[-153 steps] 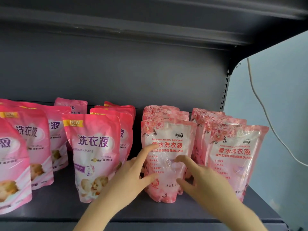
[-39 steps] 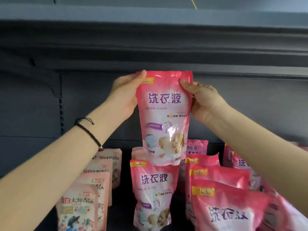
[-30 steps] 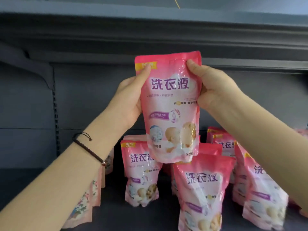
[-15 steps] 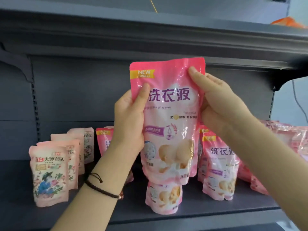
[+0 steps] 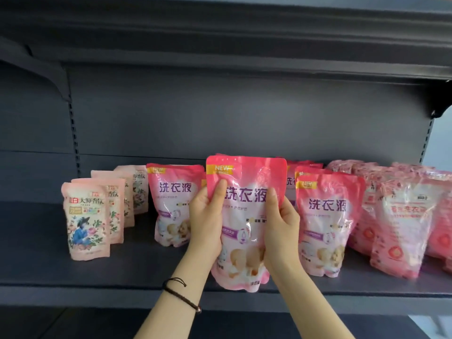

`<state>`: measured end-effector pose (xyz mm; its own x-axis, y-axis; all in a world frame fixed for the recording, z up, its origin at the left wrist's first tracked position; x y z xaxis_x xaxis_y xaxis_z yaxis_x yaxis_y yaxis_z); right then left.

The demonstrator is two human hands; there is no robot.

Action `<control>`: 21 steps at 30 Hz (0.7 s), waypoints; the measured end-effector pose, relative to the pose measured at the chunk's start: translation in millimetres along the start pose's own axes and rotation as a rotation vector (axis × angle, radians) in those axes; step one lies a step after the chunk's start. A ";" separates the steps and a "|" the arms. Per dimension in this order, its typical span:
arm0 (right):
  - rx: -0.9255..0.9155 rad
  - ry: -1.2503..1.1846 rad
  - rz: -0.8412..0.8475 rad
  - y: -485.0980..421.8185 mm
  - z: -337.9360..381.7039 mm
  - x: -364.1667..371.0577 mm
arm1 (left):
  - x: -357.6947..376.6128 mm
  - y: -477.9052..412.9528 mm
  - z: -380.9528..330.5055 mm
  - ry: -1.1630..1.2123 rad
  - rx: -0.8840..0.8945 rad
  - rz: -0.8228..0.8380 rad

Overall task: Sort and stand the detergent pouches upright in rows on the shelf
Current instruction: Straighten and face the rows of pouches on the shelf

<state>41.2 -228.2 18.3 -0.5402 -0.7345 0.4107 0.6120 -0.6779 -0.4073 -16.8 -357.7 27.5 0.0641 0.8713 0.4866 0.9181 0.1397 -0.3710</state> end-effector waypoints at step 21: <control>-0.092 0.071 -0.164 -23.3 -62.5 3.4 | -17.2 -26.6 48.5 -0.127 0.165 -0.128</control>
<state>-11.1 -216.9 -21.8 -0.6696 -0.6122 0.4205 0.4591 -0.7862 -0.4137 -61.3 -353.6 -9.4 -0.1073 0.8922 0.4386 0.8387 0.3181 -0.4420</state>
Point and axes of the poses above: each hand's wrist, its own y-axis away from the middle knuckle, its own x-axis out of the palm, z = x × y, the point moved 7 cm from there along -y, towards the middle knuckle, and after that the axes turned 9 degrees about -z, right-handed, at the moved point
